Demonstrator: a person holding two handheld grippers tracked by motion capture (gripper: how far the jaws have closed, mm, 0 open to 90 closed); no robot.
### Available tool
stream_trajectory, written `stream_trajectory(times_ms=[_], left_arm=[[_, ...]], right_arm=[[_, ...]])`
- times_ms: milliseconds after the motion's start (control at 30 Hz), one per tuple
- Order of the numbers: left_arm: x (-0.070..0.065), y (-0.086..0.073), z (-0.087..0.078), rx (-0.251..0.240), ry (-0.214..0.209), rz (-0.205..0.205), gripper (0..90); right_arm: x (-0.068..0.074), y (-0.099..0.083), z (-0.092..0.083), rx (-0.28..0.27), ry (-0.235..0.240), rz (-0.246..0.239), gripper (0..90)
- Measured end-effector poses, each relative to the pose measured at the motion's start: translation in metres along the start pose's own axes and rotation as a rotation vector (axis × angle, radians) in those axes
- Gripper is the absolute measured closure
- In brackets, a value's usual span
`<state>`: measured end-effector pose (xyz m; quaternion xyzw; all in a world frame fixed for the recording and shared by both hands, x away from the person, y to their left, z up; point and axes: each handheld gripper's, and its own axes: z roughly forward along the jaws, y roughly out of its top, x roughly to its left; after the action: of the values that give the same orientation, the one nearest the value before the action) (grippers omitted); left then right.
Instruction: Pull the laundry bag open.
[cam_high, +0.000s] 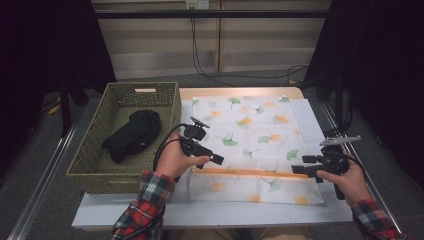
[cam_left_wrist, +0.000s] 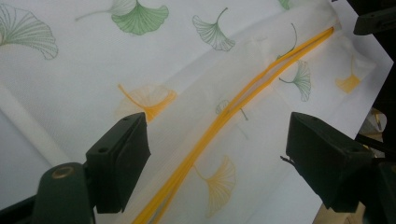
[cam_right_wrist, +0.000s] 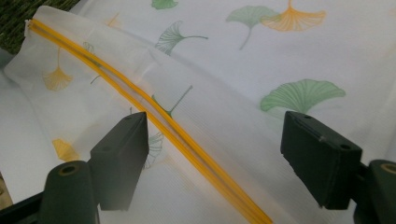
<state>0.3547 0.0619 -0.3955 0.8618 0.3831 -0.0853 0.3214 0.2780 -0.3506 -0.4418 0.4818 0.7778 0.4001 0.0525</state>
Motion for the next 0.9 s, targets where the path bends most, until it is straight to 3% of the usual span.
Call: stream_trajectory(times_ms=[133, 200, 433, 500, 767, 900], left_arm=[[-0.002, -0.001, 0.001, -0.030, -0.002, -0.006, 18.0], [-0.003, -0.001, 0.001, -0.008, -0.006, 0.000, 16.9], [-0.002, -0.003, 0.004, -0.037, -0.012, -0.023, 12.5], [-0.002, -0.003, 0.003, -0.032, -0.007, -0.008, 11.8], [-0.003, -0.006, 0.004, -0.032, -0.030, -0.013, 10.6], [-0.001, -0.007, 0.004, -0.036, -0.044, -0.016, 10.8]], right_arm=[[0.006, 0.005, 0.007, 0.014, 0.012, -0.020, 21.8], [0.009, 0.007, 0.011, 0.018, 0.018, -0.040, 20.9], [0.021, 0.016, 0.029, 0.044, 0.035, -0.087, 20.4], [0.026, 0.019, 0.034, 0.039, 0.040, -0.096, 20.0], [0.047, 0.027, 0.066, 0.074, 0.089, -0.149, 19.3], [0.051, 0.029, 0.078, 0.078, 0.084, -0.185, 19.5]])
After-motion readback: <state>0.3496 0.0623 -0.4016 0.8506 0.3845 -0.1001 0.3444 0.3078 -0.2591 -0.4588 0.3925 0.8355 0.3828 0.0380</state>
